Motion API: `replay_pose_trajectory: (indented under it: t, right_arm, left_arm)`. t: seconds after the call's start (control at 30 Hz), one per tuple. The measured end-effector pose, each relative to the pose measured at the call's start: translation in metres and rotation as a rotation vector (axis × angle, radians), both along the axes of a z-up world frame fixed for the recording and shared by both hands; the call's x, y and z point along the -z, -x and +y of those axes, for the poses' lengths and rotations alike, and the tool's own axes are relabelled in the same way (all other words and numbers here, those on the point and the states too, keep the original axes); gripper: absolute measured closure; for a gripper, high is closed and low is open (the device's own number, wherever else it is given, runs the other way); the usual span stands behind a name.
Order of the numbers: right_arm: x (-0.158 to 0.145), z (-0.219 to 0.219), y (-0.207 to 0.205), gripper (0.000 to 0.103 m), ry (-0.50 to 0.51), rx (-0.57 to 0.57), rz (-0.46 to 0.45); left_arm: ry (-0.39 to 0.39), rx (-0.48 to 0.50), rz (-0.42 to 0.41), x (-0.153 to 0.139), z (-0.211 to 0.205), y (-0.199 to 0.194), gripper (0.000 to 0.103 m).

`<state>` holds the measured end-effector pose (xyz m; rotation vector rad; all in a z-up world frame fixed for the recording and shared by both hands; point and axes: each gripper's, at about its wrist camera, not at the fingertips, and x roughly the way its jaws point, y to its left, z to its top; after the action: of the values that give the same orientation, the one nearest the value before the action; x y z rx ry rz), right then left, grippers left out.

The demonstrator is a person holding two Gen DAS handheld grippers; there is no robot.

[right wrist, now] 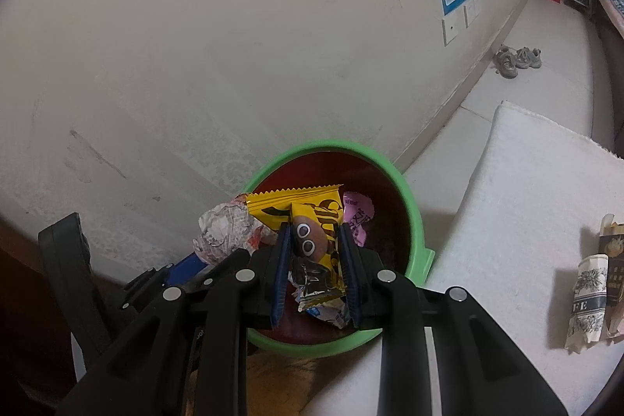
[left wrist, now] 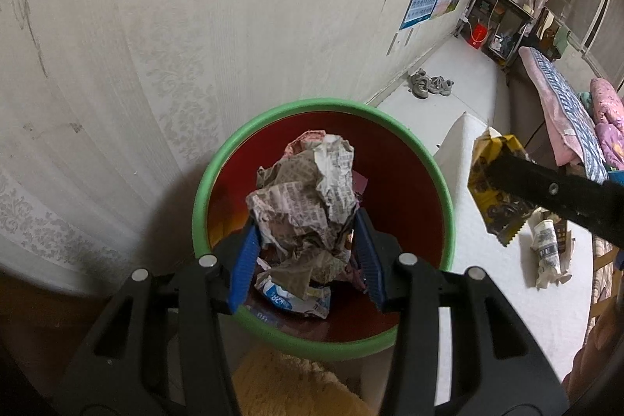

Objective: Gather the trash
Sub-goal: 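Carry the crumpled paper and yellow wrapper over the bin and release both, then move both open tools back toward the remaining items on the table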

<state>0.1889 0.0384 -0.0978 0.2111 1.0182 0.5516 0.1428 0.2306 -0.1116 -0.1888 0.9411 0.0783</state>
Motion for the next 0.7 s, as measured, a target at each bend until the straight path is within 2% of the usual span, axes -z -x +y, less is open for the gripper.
replay_pose_trajectory:
  t: [0.27, 0.3, 0.33, 0.4, 0.43, 0.57, 0.7]
  right_arm:
    - [0.008, -0.001, -0.001, 0.078, -0.002, 0.004, 0.023]
    - [0.009, 0.000, -0.002, 0.078, 0.000, 0.003, 0.024]
    - [0.009, 0.000, -0.003, 0.074, 0.000, 0.004, 0.026]
    - [0.009, 0.000, -0.005, 0.055, -0.013, 0.014, 0.030]
    - [0.009, 0.000, -0.006, 0.045, -0.024, 0.020, 0.030]
    - [0.007, -0.005, -0.004, 0.045, -0.035, 0.031, 0.019]
    - [0.007, -0.029, 0.011, 0.039, -0.008, 0.060, -0.005]
  left_arm:
    - [0.005, -0.003, 0.015, 0.004, 0.000, -0.002, 0.057]
    - [0.004, -0.004, 0.018, 0.004, 0.000, -0.002, 0.054]
    - [0.004, -0.007, 0.020, 0.005, 0.000, -0.002, 0.046]
    - [0.004, -0.018, 0.022, 0.005, 0.002, -0.004, 0.033]
    - [0.005, -0.020, 0.021, 0.005, 0.003, -0.006, 0.030]
    - [0.011, -0.015, 0.016, 0.004, 0.000, -0.004, 0.028]
    - [0.005, 0.005, -0.018, 0.000, -0.010, 0.007, 0.021]
